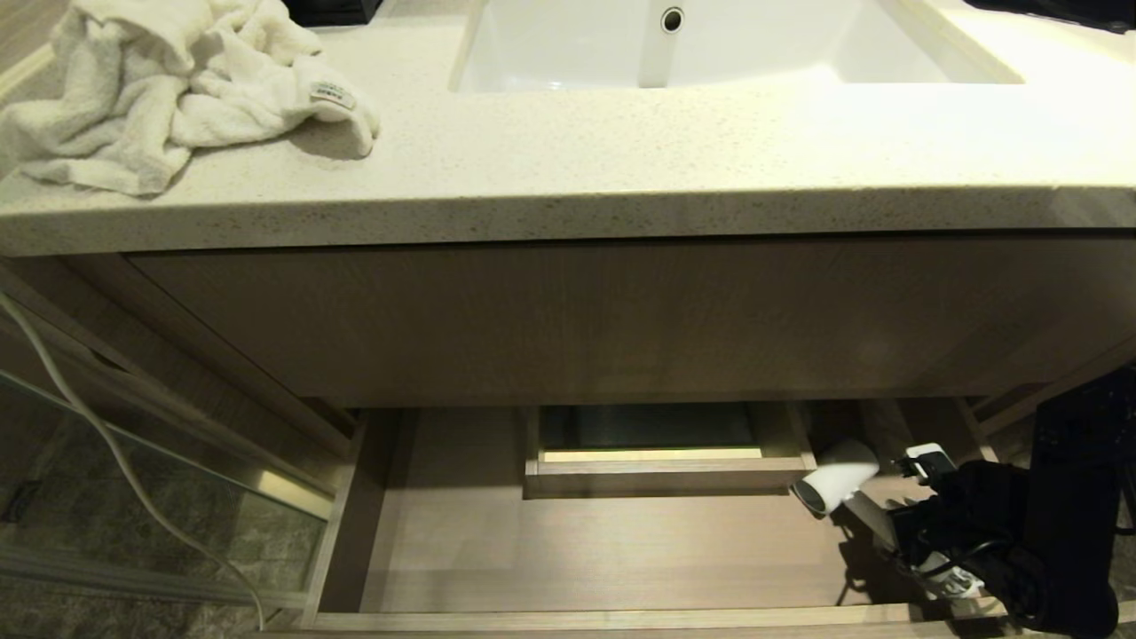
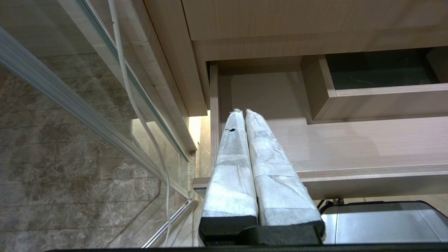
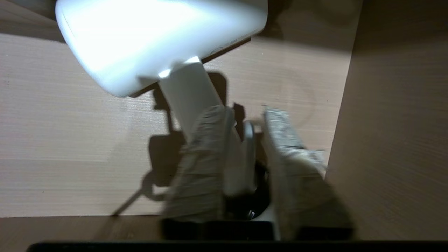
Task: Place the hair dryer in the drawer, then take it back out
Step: Put it into the drawer, then close the drawer
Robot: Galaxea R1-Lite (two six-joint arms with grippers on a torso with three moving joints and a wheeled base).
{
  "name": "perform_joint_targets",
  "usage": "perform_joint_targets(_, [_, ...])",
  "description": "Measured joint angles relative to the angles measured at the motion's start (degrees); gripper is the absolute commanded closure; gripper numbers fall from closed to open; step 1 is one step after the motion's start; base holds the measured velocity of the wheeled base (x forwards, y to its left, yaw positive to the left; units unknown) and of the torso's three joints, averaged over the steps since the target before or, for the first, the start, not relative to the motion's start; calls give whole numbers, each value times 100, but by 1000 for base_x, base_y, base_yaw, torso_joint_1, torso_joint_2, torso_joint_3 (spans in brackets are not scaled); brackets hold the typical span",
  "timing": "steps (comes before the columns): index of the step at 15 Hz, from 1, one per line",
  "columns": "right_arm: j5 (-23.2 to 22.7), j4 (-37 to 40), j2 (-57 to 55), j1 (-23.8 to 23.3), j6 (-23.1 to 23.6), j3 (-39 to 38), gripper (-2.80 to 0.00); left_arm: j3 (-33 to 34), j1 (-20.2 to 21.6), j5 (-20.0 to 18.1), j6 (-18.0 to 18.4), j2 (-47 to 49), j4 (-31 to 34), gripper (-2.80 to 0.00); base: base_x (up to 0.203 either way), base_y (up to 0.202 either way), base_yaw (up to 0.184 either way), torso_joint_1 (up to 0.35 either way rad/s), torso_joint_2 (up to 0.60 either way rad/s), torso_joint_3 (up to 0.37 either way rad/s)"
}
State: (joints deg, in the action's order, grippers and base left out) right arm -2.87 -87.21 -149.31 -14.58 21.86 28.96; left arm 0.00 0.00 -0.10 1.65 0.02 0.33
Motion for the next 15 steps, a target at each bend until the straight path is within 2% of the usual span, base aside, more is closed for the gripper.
perform_joint_targets(7, [5,1,77,-6,110,-231,-280,0,0,0,0,0,1,0,0,0,0,0,0,0])
perform_joint_targets(12, [-373,2,830,-180,217,-1405,-280,0,0,0,0,0,0,0,0,0,0,0,0,0])
perform_joint_targets(15, [-433,0,1548,-248,250,-1976,-280,0,0,0,2,0,2,0,0,0,0,0,0,0])
